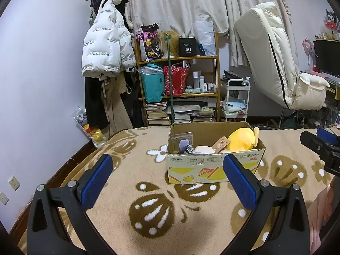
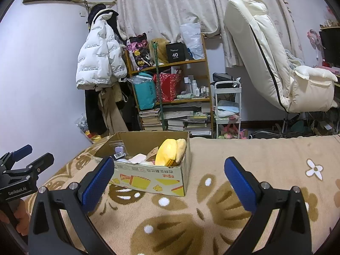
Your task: Organize soft objects
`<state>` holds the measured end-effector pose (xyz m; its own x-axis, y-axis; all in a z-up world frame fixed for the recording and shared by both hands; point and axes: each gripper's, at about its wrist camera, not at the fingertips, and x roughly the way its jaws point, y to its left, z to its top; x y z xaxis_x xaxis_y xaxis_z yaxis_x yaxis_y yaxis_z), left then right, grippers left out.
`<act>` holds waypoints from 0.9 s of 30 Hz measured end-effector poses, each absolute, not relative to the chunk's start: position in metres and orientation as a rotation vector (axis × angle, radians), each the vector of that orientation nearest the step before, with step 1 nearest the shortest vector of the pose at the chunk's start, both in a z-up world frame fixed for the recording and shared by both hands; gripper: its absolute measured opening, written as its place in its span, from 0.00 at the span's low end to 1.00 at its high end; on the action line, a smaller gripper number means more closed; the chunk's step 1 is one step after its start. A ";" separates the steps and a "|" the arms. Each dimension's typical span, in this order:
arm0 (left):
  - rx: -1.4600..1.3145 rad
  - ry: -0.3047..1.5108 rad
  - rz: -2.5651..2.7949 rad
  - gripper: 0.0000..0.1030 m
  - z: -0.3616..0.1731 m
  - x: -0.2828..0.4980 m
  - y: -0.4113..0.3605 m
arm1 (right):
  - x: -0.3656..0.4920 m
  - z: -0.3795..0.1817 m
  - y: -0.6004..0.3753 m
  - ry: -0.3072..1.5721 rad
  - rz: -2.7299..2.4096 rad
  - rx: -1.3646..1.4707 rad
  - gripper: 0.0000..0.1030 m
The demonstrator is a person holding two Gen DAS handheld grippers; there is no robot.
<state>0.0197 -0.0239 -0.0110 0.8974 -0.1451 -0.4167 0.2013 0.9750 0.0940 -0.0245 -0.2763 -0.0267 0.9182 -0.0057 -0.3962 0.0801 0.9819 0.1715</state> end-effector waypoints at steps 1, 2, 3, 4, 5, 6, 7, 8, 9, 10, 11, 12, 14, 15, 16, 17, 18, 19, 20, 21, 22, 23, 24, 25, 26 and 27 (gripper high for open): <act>0.136 0.420 -0.181 0.99 -0.011 0.020 -0.024 | -0.025 -0.026 -0.277 0.405 -0.044 0.186 1.00; 0.135 0.422 -0.183 0.99 -0.011 0.020 -0.024 | -0.025 -0.026 -0.277 0.405 -0.043 0.186 1.00; 0.134 0.425 -0.184 0.99 -0.011 0.020 -0.024 | -0.024 -0.026 -0.277 0.406 -0.043 0.185 1.00; 0.133 0.427 -0.185 0.99 -0.012 0.021 -0.023 | -0.024 -0.026 -0.278 0.405 -0.043 0.185 1.00; 0.135 0.430 -0.180 0.99 -0.013 0.021 -0.023 | -0.024 -0.026 -0.278 0.405 -0.042 0.184 1.00; 0.136 0.431 -0.176 0.99 -0.014 0.021 -0.023 | -0.024 -0.026 -0.278 0.405 -0.041 0.184 1.00; 0.137 0.431 -0.174 0.99 -0.014 0.022 -0.022 | -0.024 -0.027 -0.278 0.404 -0.042 0.183 1.00; 0.135 0.431 -0.174 0.99 -0.014 0.022 -0.022 | -0.024 -0.026 -0.278 0.405 -0.042 0.183 1.00; 0.134 0.432 -0.175 0.99 -0.015 0.022 -0.021 | -0.024 -0.026 -0.277 0.406 -0.043 0.183 1.00; 0.135 0.432 -0.175 0.99 -0.015 0.022 -0.021 | -0.025 -0.026 -0.277 0.406 -0.044 0.184 1.00; 0.138 0.432 -0.173 0.99 -0.014 0.022 -0.022 | -0.025 -0.026 -0.277 0.406 -0.043 0.185 1.00; 0.138 0.433 -0.174 0.99 -0.014 0.022 -0.021 | -0.024 -0.026 -0.277 0.406 -0.042 0.185 1.00; 0.140 0.436 -0.175 0.99 -0.014 0.022 -0.021 | -0.024 -0.027 -0.278 0.406 -0.045 0.186 1.00; 0.142 0.437 -0.175 0.99 -0.014 0.022 -0.021 | -0.025 -0.026 -0.278 0.406 -0.043 0.186 1.00; 0.145 0.436 -0.177 0.99 -0.015 0.021 -0.021 | -0.025 -0.026 -0.278 0.405 -0.043 0.186 1.00; 0.147 0.434 -0.177 0.99 -0.014 0.021 -0.021 | -0.024 -0.026 -0.278 0.406 -0.043 0.186 1.00; 0.149 0.432 -0.178 0.99 -0.014 0.020 -0.020 | -0.024 -0.026 -0.278 0.407 -0.043 0.186 1.00; 0.151 0.429 -0.179 0.99 -0.014 0.019 -0.020 | -0.024 -0.027 -0.279 0.407 -0.043 0.186 1.00; 0.153 0.428 -0.181 0.99 -0.013 0.020 -0.021 | -0.024 -0.027 -0.279 0.406 -0.043 0.186 1.00; 0.154 0.427 -0.182 0.99 -0.013 0.019 -0.021 | -0.024 -0.026 -0.279 0.406 -0.042 0.185 1.00; 0.155 0.428 -0.183 0.99 -0.013 0.019 -0.021 | -0.024 -0.026 -0.279 0.406 -0.042 0.186 1.00; 0.154 0.429 -0.181 0.99 -0.013 0.019 -0.021 | -0.024 -0.026 -0.279 0.406 -0.042 0.186 1.00; 0.154 0.429 -0.181 0.99 -0.013 0.019 -0.021 | -0.024 -0.026 -0.279 0.406 -0.042 0.186 1.00; 0.154 0.431 -0.180 0.99 -0.012 0.020 -0.022 | -0.024 -0.026 -0.279 0.406 -0.041 0.186 1.00; 0.154 0.431 -0.180 0.99 -0.013 0.019 -0.021 | -0.024 -0.026 -0.279 0.406 -0.041 0.186 1.00; 0.153 0.432 -0.179 0.99 -0.013 0.018 -0.021 | -0.024 -0.026 -0.279 0.406 -0.041 0.186 1.00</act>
